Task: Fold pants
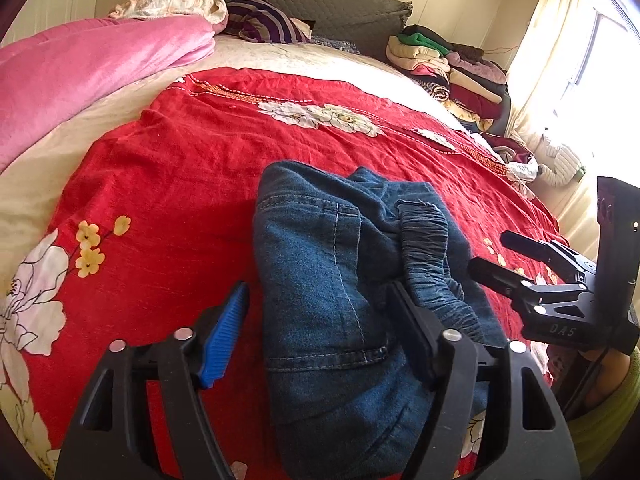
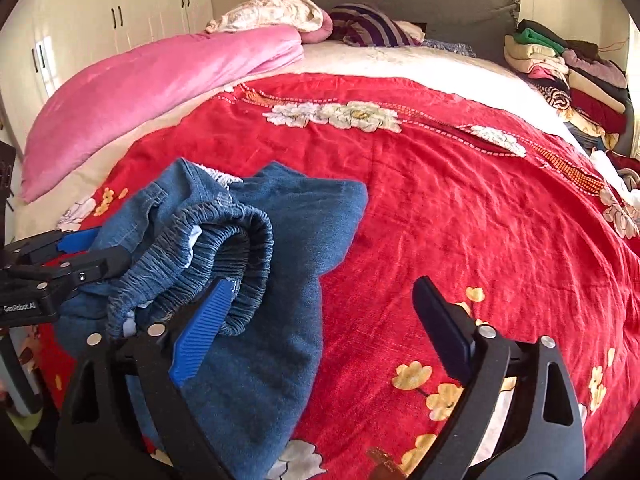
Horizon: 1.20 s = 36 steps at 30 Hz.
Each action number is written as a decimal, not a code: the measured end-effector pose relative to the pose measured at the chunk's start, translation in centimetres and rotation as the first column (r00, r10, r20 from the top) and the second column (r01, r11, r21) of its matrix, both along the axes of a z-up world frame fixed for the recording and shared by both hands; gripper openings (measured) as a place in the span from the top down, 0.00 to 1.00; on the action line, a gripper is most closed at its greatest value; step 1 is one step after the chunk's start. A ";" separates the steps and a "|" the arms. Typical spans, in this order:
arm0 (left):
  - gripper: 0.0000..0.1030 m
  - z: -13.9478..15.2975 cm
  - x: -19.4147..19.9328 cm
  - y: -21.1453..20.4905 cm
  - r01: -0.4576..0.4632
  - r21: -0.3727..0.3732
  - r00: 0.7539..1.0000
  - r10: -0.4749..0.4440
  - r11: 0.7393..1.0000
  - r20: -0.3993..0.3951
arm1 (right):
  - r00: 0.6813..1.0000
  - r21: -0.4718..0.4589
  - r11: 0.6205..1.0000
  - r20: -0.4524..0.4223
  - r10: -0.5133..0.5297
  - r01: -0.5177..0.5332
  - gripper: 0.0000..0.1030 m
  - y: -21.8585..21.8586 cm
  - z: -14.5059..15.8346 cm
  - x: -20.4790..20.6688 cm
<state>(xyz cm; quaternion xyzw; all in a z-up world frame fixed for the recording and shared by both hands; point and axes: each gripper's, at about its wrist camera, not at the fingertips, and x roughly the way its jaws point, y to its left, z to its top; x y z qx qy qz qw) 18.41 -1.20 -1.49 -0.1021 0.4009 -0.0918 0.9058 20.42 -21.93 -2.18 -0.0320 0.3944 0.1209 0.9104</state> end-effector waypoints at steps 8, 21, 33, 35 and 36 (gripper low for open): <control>0.11 1.9 -1.5 0.3 -0.018 0.031 0.999 0.017 0.999 0.048 | 0.997 0.025 1.000 0.075 -0.014 0.012 0.09 -1.2 2.5 -2.0; 0.04 4.3 -3.8 0.7 -0.046 0.046 0.995 0.042 0.998 0.095 | 0.990 0.029 0.999 0.139 -0.020 0.017 0.09 -1.9 5.1 -4.4; 0.04 5.8 -7.7 0.4 -0.063 0.068 0.988 0.053 0.996 0.142 | 0.983 0.048 0.999 0.185 0.005 -0.014 0.09 -1.8 6.3 -8.7; 0.04 5.8 -8.6 0.3 -0.070 0.068 0.987 0.059 0.995 0.149 | 0.981 0.043 0.999 0.194 0.009 -0.018 0.09 -1.7 6.4 -9.7; 0.04 5.8 -9.0 0.2 -0.075 0.068 0.987 0.064 0.995 0.151 | 0.979 0.039 0.999 0.202 0.011 -0.019 0.09 -1.7 6.5 -10.3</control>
